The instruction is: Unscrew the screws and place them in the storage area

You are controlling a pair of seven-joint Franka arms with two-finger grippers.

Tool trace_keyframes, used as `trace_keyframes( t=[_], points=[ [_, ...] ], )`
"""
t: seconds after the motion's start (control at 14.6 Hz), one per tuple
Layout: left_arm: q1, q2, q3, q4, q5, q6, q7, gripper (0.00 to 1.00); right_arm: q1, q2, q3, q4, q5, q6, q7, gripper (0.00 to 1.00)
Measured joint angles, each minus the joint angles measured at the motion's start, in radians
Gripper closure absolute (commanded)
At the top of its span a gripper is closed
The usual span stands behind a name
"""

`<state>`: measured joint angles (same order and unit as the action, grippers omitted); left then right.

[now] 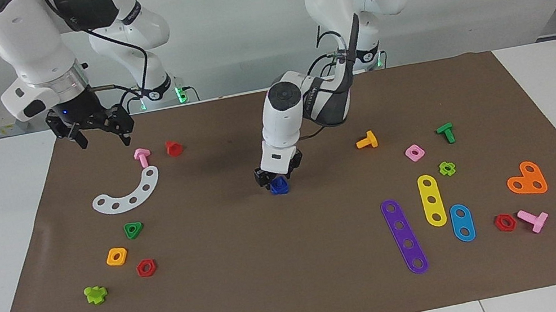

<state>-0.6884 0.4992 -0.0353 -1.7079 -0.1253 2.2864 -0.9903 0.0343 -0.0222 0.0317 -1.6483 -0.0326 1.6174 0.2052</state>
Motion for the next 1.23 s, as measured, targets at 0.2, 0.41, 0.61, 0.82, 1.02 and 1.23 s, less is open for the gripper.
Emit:
trace_keyframes(
  t=[0.2,0.41,0.61,0.82,1.02,1.23],
  points=[
    [0.000,0.009,0.000,0.000,0.006,0.002,0.000,0.46,0.000,0.000,0.000,0.000,0.000,0.000,0.000,0.00],
    [0.000,0.009,0.000,0.001,0.008,0.006,0.000,0.84,0.000,0.000,0.000,0.000,0.000,0.000,0.000,0.00],
    [-0.001,0.009,0.000,0.001,0.008,0.008,0.000,1.00,0.000,0.000,0.000,0.000,0.000,0.000,0.000,0.00],
    [-0.001,0.009,0.003,0.008,0.008,0.006,0.000,1.00,0.000,0.000,0.000,0.000,0.000,0.000,0.000,0.00],
    [0.001,0.010,0.012,0.045,0.008,-0.027,0.000,1.00,0.000,0.000,0.000,0.000,0.000,0.000,0.000,0.00],
    [0.007,0.015,0.020,0.118,0.008,-0.139,0.000,1.00,0.000,0.000,0.000,0.000,0.000,0.003,0.000,0.00]
  ],
)
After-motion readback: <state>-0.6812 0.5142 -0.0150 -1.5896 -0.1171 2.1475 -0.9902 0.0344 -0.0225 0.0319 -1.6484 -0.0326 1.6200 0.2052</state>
